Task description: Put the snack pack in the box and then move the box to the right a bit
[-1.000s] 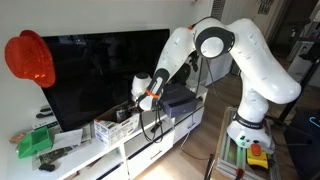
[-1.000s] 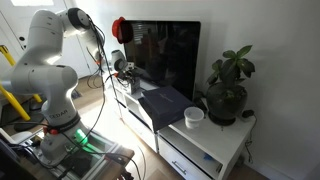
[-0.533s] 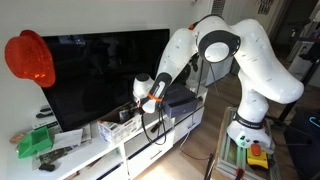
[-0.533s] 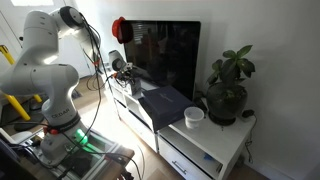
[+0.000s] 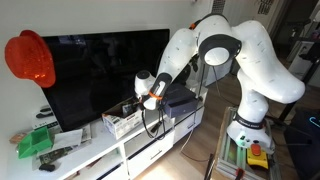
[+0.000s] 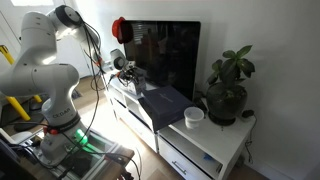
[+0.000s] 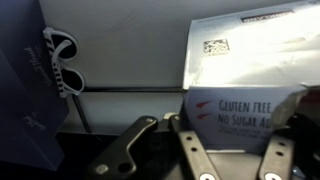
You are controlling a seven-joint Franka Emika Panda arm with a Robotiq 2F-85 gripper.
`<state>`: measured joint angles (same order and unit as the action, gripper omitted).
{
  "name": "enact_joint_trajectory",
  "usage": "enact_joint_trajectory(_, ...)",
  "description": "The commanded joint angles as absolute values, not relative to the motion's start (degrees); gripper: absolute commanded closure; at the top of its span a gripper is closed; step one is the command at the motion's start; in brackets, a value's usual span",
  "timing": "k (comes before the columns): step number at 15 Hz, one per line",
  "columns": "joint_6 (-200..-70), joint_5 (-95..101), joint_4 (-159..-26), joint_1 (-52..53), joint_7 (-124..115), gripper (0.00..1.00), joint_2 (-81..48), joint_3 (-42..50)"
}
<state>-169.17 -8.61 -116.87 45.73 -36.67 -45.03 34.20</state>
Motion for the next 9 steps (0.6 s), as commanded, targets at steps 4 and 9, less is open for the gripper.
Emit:
enact_joint_trajectory(4, -166.82, -6.31, -118.22, 47.25, -40.94, 0.96, -42.66, 37.62)
enact_joint_trajectory(9, -167.85, -5.1, -120.4, 46.52, -40.13, 0.96, -41.75, 37.3)
